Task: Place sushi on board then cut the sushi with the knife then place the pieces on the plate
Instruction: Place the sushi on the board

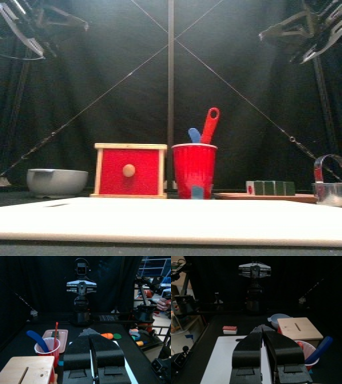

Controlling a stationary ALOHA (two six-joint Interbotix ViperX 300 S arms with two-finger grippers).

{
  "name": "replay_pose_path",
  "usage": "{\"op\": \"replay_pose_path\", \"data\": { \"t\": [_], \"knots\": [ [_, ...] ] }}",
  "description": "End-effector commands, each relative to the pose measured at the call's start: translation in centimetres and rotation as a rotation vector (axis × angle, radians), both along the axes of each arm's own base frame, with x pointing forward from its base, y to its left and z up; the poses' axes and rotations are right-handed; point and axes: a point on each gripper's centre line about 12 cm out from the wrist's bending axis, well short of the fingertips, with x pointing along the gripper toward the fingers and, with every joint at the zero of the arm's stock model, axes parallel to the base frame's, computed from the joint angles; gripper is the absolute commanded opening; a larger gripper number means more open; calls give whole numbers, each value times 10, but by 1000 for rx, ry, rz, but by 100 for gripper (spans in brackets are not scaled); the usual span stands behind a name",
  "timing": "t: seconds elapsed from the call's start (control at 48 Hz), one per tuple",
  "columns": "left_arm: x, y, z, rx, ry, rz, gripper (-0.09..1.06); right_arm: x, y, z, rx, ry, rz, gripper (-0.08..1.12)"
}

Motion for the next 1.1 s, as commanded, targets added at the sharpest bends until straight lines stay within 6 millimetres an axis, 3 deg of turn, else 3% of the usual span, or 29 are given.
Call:
{"op": "replay_pose_path", "data": {
  "t": [0.021,0.167,0.375,0.604,0.792,0.958,1.104],
  "knots": [
    [11,1,3,6,-15,6,-6,4,-1,0,5,11,-4,1],
    [25,0,-3,6,-8,1,-2,9,-9,-6,37,87,-42,2],
    [48,0,-15,2,52,0,-2,17,-40,-16,115,290,-186,2],
    [72,-1,-29,2,127,-3,-2,9,-83,-25,195,523,-374,3],
    [86,-1,-46,1,196,-3,-2,4,-95,-38,177,668,-421,4],
    [99,-1,-53,1,229,-3,-2,5,-96,-47,180,728,-419,24],
    [105,0,-58,1,247,0,-2,5,-98,-50,181,760,-422,60]
  ]
}}
